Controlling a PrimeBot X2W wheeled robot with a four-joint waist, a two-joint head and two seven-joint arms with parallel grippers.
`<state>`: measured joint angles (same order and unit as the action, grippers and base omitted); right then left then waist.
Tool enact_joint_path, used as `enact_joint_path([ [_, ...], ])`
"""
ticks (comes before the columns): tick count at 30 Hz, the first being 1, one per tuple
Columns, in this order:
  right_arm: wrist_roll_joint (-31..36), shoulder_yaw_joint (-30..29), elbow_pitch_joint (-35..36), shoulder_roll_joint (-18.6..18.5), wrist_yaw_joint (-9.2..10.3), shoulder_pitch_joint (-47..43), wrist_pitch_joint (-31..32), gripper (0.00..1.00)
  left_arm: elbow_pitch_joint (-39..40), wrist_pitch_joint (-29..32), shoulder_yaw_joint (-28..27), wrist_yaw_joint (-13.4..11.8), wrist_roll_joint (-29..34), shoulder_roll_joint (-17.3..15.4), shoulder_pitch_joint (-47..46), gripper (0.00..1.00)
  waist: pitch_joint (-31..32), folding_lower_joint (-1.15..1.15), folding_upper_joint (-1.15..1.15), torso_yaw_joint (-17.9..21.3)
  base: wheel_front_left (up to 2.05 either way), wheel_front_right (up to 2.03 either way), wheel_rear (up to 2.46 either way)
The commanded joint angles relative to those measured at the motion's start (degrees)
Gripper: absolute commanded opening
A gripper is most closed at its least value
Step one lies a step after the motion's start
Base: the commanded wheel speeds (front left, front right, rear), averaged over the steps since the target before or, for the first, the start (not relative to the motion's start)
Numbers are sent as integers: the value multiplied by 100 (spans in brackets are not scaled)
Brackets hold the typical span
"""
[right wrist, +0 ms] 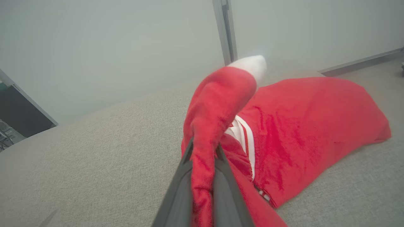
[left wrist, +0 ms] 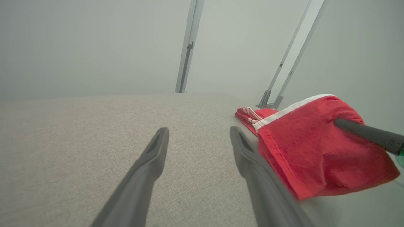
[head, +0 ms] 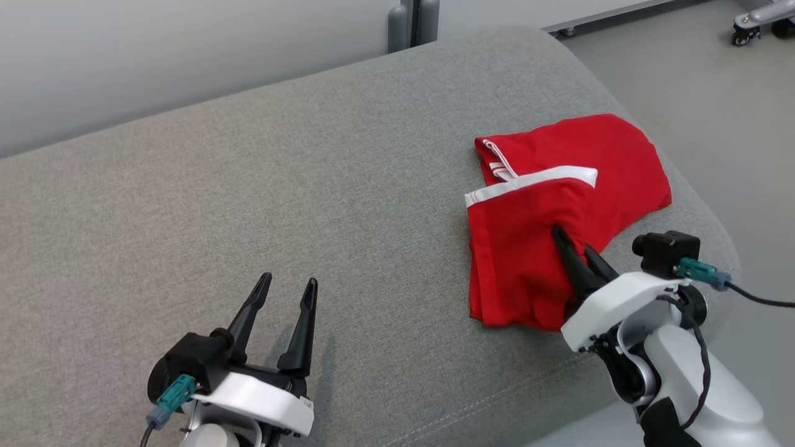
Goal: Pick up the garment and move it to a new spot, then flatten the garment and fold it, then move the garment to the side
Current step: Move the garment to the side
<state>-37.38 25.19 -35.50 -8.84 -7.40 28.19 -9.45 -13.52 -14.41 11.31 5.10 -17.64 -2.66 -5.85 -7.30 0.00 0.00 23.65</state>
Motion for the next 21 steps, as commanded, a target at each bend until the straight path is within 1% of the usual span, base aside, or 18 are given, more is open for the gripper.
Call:
enact_joint_path([
  [1,128,92,178,23,-9,302,30,0,133,-59,-175,69,49,-21,-341,100,-162,0,0,-53,0,0,0],
  [6,415,34,-20,-225,-9,895,110,0,214,-59,-192,113,146,-21,-485,100,-401,0,0,-270,0,0,0],
  [12,679,-256,-699,-632,-9,1602,291,0,341,-59,-164,161,238,-21,-568,100,-644,0,0,-612,0,0,0],
  [13,679,-256,-699,-632,-9,1602,291,0,341,-59,-164,161,238,-21,-568,100,-644,0,0,-612,0,0,0],
  [20,1072,-735,-1981,-1112,-9,2159,414,0,431,-59,-91,204,324,-21,-679,100,-887,0,0,-1032,0,0,0],
  [21,1144,-879,-2207,-1180,-9,2251,362,33,444,-59,-81,209,339,-21,-695,100,-920,0,0,-1084,0,0,0],
])
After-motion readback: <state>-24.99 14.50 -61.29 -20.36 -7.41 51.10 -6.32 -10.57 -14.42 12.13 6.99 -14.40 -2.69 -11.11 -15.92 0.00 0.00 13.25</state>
